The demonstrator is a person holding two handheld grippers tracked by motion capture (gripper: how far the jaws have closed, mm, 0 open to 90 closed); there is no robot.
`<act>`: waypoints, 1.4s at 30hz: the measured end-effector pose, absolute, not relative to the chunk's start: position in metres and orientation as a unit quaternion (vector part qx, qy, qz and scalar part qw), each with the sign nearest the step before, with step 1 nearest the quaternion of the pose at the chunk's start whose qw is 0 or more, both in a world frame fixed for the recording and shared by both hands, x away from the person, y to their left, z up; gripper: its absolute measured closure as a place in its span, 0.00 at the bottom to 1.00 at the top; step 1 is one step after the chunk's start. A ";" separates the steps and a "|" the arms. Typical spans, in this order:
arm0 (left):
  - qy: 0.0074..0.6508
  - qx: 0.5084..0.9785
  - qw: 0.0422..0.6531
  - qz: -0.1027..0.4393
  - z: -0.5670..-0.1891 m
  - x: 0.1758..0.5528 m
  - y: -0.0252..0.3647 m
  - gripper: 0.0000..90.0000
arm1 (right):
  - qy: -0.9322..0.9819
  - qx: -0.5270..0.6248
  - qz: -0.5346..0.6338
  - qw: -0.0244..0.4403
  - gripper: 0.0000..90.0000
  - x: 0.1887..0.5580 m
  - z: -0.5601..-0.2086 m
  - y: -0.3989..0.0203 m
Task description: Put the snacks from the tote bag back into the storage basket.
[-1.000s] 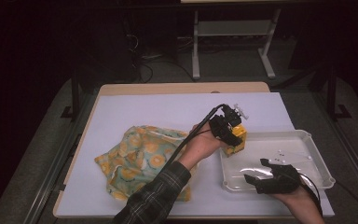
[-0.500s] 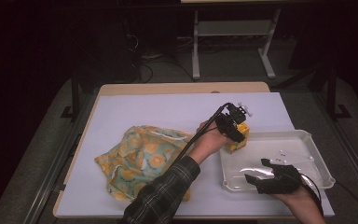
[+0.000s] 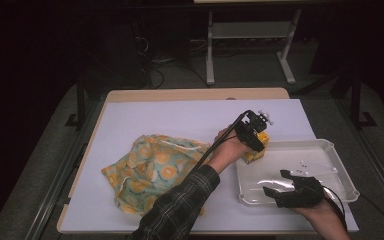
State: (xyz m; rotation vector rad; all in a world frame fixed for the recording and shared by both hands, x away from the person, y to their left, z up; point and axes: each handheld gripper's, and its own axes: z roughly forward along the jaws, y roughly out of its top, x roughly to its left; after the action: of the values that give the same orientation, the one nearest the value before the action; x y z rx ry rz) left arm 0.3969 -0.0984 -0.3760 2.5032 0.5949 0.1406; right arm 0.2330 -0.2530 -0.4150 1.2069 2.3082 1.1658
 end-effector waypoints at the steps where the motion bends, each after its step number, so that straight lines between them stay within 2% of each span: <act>1: 0.222 0.933 0.277 0.051 -0.376 0.397 -0.099 0.60 | 0.801 0.418 0.404 0.144 0.16 0.233 -0.415 -0.253; 6: 0.216 0.932 0.285 0.062 -0.377 0.397 -0.099 0.58 | 0.802 0.416 0.404 0.144 0.16 0.233 -0.415 -0.254; 14: 0.206 0.928 0.302 0.069 -0.367 0.397 -0.092 0.41 | 0.801 0.415 0.405 0.146 0.16 0.233 -0.415 -0.253; 22: 0.193 0.927 0.314 0.062 -0.359 0.392 -0.078 0.31 | 0.801 0.418 0.403 0.144 0.16 0.233 -0.415 -0.253; 42: 0.188 0.924 0.327 0.064 -0.340 0.364 -0.014 0.31 | 0.806 0.415 0.397 0.143 0.16 0.234 -0.416 -0.251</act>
State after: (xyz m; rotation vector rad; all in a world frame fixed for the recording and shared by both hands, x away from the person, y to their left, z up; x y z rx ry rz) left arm 0.3641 -0.0135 -0.3404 2.4194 0.4934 0.1673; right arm 0.2339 -0.2507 -0.4162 1.1977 2.3251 1.1457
